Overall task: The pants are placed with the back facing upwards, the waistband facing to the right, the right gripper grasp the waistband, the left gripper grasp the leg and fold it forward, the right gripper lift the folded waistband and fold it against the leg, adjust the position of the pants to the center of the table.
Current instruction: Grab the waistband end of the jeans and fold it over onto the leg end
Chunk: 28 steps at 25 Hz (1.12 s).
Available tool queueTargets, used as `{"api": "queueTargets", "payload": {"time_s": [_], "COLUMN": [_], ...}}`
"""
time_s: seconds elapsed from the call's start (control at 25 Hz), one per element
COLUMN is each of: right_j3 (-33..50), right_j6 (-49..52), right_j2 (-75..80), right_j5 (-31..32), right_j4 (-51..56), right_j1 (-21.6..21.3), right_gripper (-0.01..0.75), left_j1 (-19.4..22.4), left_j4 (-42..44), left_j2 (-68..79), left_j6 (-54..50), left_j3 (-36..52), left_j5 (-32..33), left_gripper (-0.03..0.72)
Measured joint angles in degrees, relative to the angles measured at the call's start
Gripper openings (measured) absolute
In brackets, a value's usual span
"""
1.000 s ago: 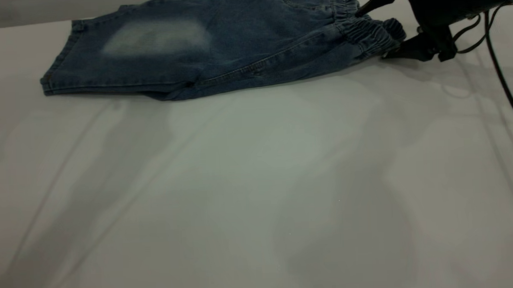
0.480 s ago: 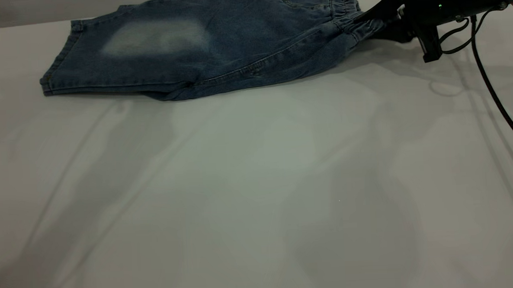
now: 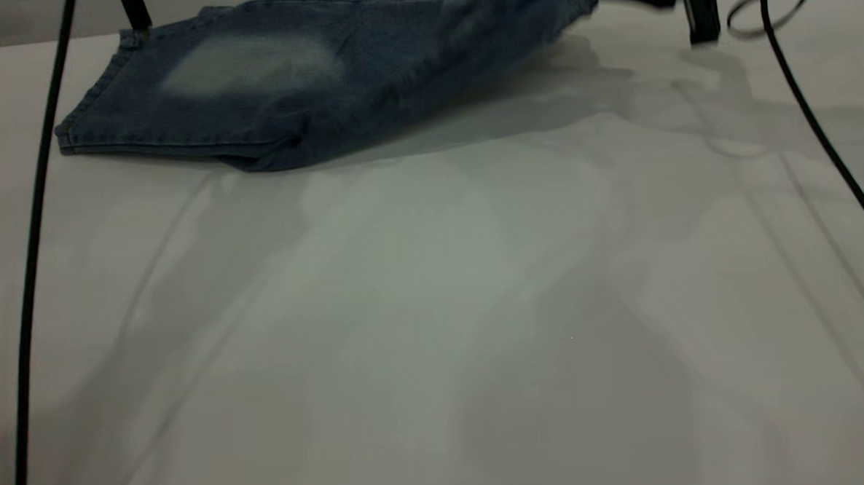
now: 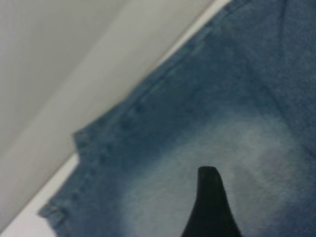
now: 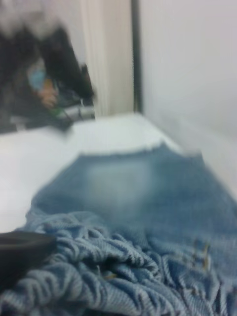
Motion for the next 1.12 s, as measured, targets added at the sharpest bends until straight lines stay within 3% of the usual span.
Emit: {"api": "queueTargets", "payload": {"time_s": [0.32,0.68,1.12], "right_j3": [0.0,0.0,0.0], "right_j6": [-0.21,-0.82,-0.87], "right_j2": [-7.99,-10.0,-10.0], "right_j5": [11.87,11.8,11.85], "right_j4": [-0.28,0.09,0.25], "right_j1": [-0.06,-0.06,-0.06], "right_gripper": [0.106,0.106,0.106], "left_j1": [-5.51,-12.69,-11.04], "left_j4": [-1.0,-0.99,4.76], "left_j2": [7.94,10.79,7.91], "left_j6": [0.0,-5.94,-5.76], "left_j3": [0.0,0.0,-0.17], "left_j5": [-5.66,-12.27,-0.11], "left_gripper": [0.468,0.468,0.458]}}
